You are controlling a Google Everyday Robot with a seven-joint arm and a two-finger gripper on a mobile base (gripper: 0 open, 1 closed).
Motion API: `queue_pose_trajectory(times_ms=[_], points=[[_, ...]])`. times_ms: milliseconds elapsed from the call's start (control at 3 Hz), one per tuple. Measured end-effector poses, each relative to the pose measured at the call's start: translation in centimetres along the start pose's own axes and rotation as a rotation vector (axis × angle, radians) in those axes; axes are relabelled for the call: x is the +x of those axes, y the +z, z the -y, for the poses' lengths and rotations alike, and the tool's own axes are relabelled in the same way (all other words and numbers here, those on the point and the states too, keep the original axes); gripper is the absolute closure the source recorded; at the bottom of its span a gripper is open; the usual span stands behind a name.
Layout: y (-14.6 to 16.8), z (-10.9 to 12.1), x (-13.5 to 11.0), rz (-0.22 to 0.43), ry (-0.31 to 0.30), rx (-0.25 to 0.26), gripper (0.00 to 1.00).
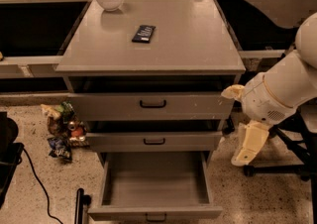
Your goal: Close bottom drawer
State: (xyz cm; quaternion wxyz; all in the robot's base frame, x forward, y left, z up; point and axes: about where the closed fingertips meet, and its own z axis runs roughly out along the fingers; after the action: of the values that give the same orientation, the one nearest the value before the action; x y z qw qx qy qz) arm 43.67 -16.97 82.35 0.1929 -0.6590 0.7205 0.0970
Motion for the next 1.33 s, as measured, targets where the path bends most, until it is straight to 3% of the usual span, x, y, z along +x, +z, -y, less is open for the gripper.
queue_pose_trajectory(times_ms=[667, 1000, 1333], points=[[1.8, -0.9, 0.2, 0.0, -0.016, -0.024, 0.0], [7.7, -3.1, 0.0, 0.025, -0.084, -0.077, 0.0], [14.8, -5.8, 0.4, 0.102, -0.103, -0.117, 0.0]])
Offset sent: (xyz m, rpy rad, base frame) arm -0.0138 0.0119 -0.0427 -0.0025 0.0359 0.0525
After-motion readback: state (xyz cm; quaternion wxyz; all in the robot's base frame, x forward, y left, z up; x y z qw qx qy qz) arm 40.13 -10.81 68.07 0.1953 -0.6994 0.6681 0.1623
